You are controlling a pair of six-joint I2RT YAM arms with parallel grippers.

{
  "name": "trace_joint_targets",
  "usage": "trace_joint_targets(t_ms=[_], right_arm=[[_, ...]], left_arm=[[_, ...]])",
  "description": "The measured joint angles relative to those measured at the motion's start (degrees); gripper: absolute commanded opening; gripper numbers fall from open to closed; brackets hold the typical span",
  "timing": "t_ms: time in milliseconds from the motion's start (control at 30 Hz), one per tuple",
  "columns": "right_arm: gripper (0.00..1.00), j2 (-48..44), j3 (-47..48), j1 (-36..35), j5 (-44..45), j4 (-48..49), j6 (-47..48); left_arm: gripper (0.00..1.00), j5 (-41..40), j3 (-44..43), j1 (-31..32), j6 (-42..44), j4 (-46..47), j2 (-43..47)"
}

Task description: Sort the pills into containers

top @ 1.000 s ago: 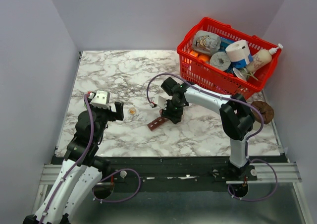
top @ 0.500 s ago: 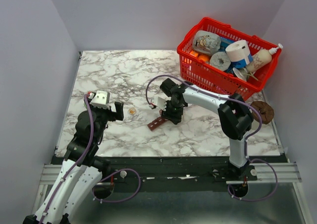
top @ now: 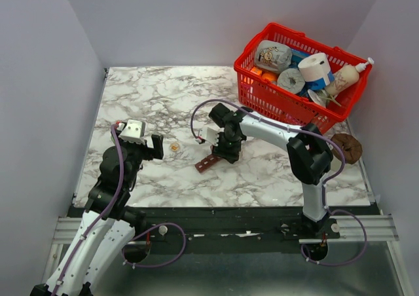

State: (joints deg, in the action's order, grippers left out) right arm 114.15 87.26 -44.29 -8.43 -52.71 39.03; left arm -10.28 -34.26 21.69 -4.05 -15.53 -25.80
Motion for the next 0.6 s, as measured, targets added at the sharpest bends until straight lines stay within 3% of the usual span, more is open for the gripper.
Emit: trace_joint_targets(t_ms=[600], right_arm=[[0.09, 0.66, 0.79, -0.87, 2.03, -1.22, 0.0]], left_arm=[[0.99, 0.02, 0.0, 0.0, 0.0, 0.0, 0.0]])
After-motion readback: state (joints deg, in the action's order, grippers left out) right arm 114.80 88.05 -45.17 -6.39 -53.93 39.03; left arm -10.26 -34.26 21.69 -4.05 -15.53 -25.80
